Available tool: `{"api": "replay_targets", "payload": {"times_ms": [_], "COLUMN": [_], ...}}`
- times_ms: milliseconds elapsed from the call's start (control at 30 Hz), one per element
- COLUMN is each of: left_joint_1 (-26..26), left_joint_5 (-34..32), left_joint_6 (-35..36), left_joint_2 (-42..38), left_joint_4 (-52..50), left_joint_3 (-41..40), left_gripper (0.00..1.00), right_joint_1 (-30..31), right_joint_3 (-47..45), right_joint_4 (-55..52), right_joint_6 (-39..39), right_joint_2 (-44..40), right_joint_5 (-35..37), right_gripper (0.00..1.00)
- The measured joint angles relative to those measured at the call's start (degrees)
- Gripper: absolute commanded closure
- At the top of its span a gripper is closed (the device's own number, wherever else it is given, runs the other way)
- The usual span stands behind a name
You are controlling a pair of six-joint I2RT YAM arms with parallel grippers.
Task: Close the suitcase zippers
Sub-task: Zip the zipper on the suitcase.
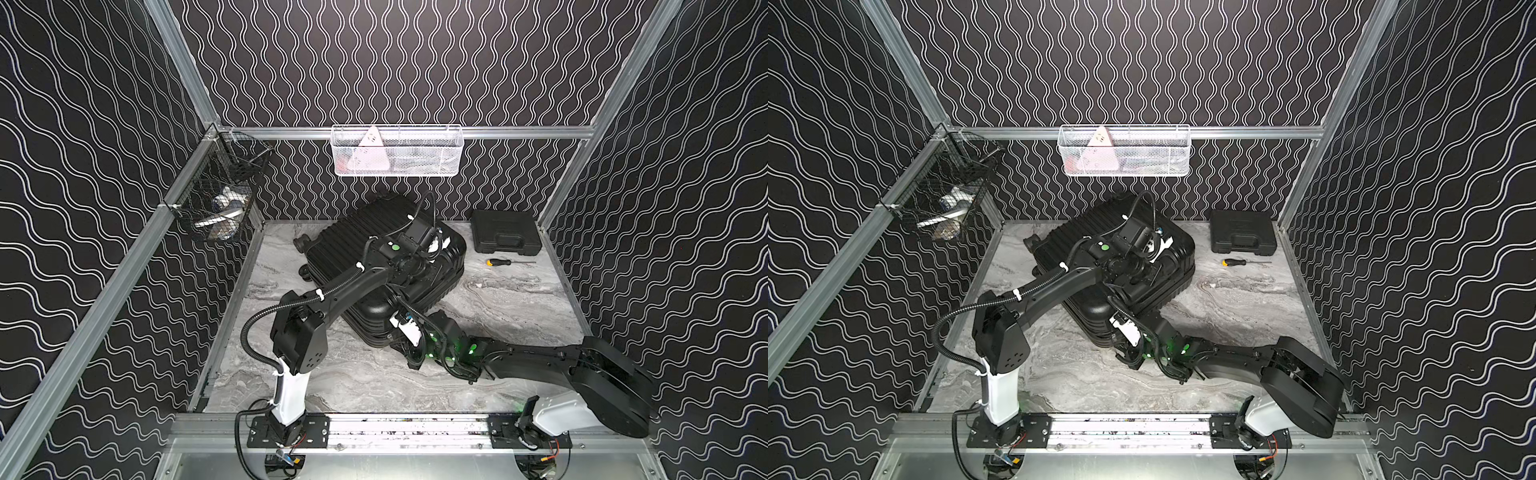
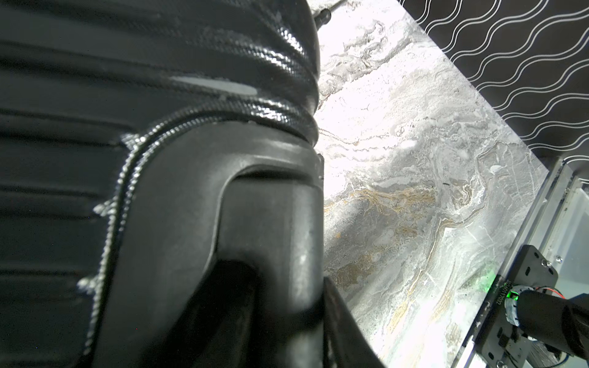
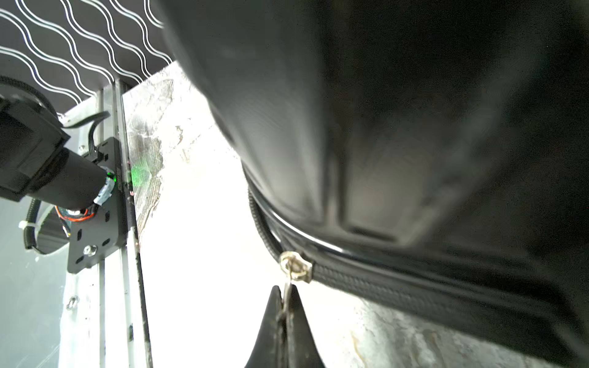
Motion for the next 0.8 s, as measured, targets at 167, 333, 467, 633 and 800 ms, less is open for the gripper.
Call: {"api": "replay_targets", "payload": {"times_ms": [167, 333, 467, 633, 800], "left_joint_1": [0.00, 0.00, 0.00, 0.00, 0.00], "left_joint_5": [-0.17, -0.83, -1.14, -1.22, -1.25], "left_joint_6": [0.20, 0.24, 0.22, 0.20, 0.17], "left_joint_2": [1.38, 3.13, 3.78, 4.31, 4.92], "left_joint_4": [-1.36, -2.29, -3.30, -4.20, -5.18], "left_joint_3": [1.49, 3.52, 4.90, 6.29, 7.50], "left_gripper": [0.73, 0.74, 0.75, 0.75, 0.76], "right_joint_1": [1.14, 2.43, 3.26, 3.82, 4.24], "right_joint_3": [0.48, 1.27, 1.53, 1.68, 2.51], "right_joint_4": [-1.09, -1.18, -1.25, -1.53, -2.21], "right_joint_6": [0.00, -0.35, -0.68, -0.76, -1.09], "right_joint_2": [0.24, 0.85, 1.03, 1.03, 1.49], "right_joint_5": [1.90, 4.63, 6.05, 7.50, 8.24], "right_gripper": [1.00, 1.00, 1.00, 1.00, 1.00]}}
